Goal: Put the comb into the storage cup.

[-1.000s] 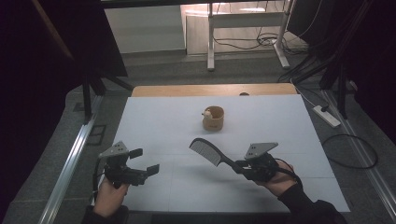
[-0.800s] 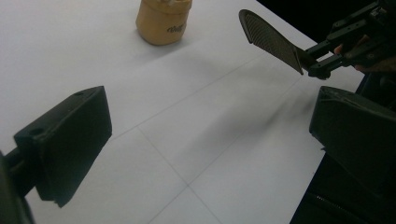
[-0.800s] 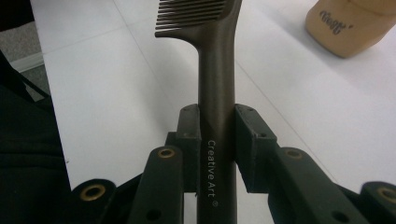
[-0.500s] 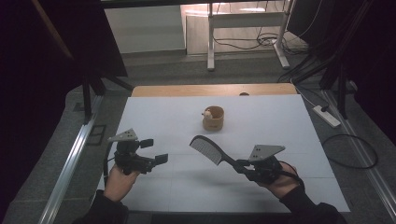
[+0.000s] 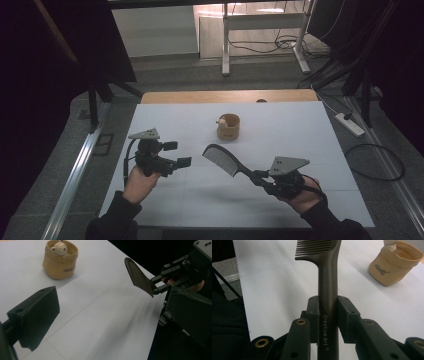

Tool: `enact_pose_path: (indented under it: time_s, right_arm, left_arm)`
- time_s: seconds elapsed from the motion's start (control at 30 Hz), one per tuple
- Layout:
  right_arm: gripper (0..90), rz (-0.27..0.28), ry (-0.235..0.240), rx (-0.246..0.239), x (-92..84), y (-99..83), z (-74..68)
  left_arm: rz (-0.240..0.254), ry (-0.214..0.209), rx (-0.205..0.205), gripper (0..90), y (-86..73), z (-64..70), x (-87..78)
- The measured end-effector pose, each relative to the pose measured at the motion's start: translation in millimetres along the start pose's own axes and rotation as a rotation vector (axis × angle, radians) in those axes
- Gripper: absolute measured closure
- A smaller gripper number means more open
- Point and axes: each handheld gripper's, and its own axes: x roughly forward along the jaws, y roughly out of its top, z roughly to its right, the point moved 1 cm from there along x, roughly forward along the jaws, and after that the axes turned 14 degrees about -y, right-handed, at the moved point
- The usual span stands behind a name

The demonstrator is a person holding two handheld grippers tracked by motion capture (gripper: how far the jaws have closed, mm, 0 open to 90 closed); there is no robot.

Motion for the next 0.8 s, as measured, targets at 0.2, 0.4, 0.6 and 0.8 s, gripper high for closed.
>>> enact_pose_path:
  time_s: [0.2,0.4,0.6,0.8]
  right_arm:
    - [72.6,0.013,-0.003,-0.01,-0.6,1.2,-1.8]
    - [72.5,0.024,-0.005,-0.024,-0.9,2.2,-3.9]
    - [72.5,0.03,-0.009,-0.031,-1.0,3.2,-5.2]
    - [72.5,0.038,-0.011,-0.039,-1.3,3.9,-6.3]
  left_arm:
    - [-0.012,-0.033,-0.01,0.0,7.0,-2.9,9.5]
    - [-0.016,-0.068,-0.023,0.0,12.3,-6.0,16.5]
    - [-0.022,-0.1,-0.028,0.0,19.6,-7.1,23.7]
    - [-0.025,-0.139,-0.045,0.0,23.6,-9.7,32.1]
